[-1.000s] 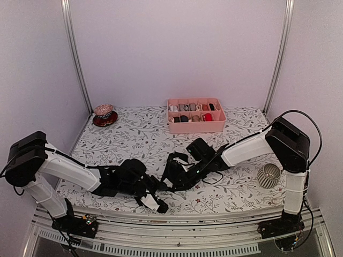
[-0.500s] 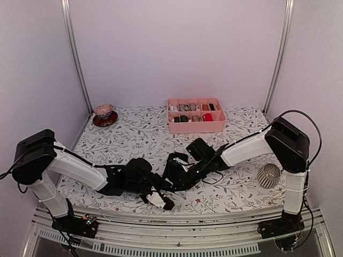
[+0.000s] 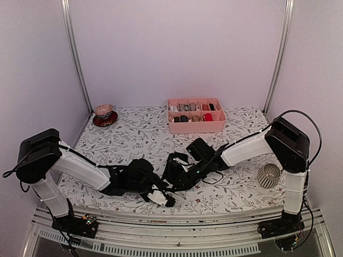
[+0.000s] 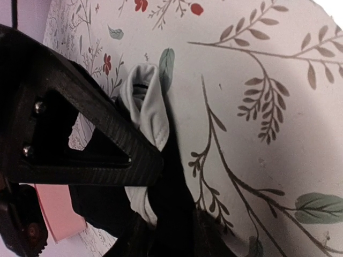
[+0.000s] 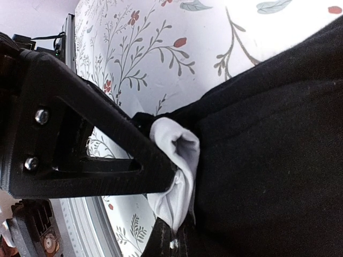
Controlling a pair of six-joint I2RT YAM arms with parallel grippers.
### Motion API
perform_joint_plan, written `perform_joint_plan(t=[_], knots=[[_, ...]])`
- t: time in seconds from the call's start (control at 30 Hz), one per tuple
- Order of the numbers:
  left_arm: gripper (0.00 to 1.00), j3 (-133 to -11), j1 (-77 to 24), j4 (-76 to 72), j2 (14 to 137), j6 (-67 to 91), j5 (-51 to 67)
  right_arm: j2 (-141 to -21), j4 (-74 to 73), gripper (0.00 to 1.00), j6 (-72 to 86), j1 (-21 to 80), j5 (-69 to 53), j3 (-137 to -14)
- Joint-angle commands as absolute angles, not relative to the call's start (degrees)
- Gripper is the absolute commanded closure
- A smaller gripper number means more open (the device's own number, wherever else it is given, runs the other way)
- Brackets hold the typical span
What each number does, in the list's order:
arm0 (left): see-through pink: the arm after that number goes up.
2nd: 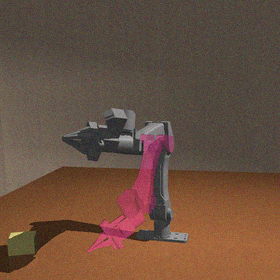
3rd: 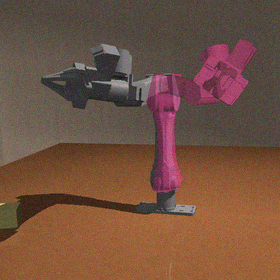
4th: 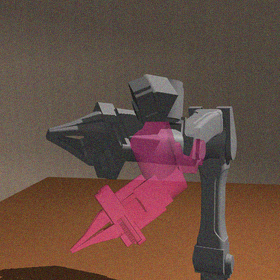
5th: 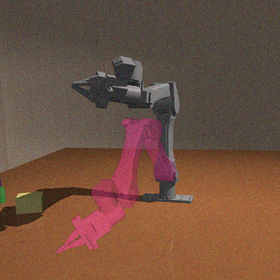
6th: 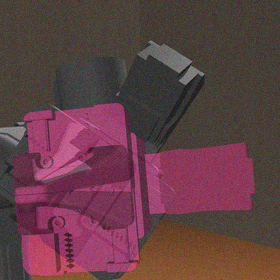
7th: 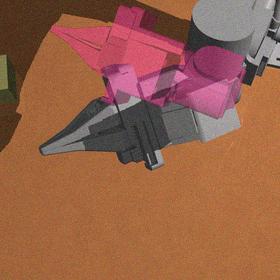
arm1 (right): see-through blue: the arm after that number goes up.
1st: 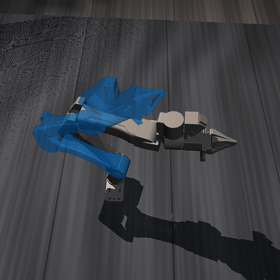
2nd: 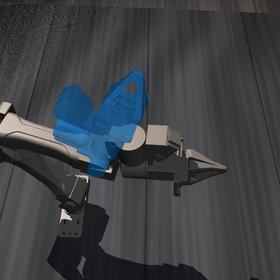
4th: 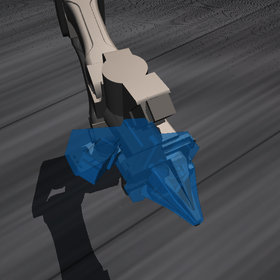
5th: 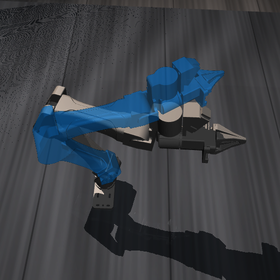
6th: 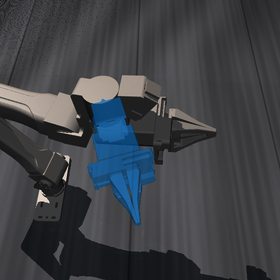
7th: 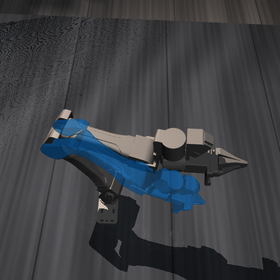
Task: Roll the underwear
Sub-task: Roll the underwear at the center of the board.
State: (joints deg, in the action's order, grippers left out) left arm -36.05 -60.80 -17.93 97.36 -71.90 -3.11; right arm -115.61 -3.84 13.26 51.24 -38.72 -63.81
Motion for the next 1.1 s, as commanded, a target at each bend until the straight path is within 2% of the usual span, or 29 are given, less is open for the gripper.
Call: perform_joint_plan(t=[0.0, 0.2, 0.3, 0.43, 0.47, 0.53, 0.63, 0.77, 0.87, 0.93, 1.07], knots=[[0.71, -35.4, -60.28, -11.86, 99.64, -70.9, -3.66, -116.35, -5.97, 0.97, 12.13, 50.69, -39.44, -64.52], [0.73, -38.25, -59.72, -8.2, 102.4, -69.41, -4.46, -115.93, -6.59, 0.97, 11.3, 50.63, -39.82, -64.76], [0.79, -39.03, -59.41, -6.69, 103.46, -68.85, -4.67, -115.93, -7.09, 0.97, 10.69, 50.67, -39.98, -65.03], [0.94, -39.54, -59.28, -4.71, 103.89, -68.21, -4.52, -115.47, -7.7, 0.96, 9.66, 50.61, -39.55, -65.12], [1.0, -39.67, -59.3, -4.21, 103.77, -68.02, -4.29, -115.3, -7.91, 0.96, 9.42, 50.6, -39.41, -65.17], [1.0, -40.16, -59.25, -2.67, 103.48, -67.29, -3.89, -114.79, -8.54, 0.94, 8.71, 50.61, -38.97, -65.25], [1.0, -41.79, -59.17, 2.39, 102.83, -66.02, -2.34, -112.7, -9.91, 0.85, 7.33, 50.55, -37.17, -65.03], [1.0, -45.32, -58.52, 10.92, 102.19, -63.4, 1.97, -105.97, -9.63, 0.57, 5.78, 50.6, -32.04, -61.34], [1.0, -48.11, -57.65, 16.61, 101.96, -61.63, 5.59, -99.59, -9.65, 0.45, 4.02, 50.65, -27.69, -57.84], [1.0, -50.14, -56.94, 20.37, 102.08, -60.63, 8.2, -95.08, -9.86, 0.39, 3.17, 50.63, -24.45, -55.26], [1.0, -54.97, -55.3, 27.29, 103.44, -58.83, 13.59, -85.28, -10.35, 0.36, 1.66, 51.47, -16.41, -50.07]])
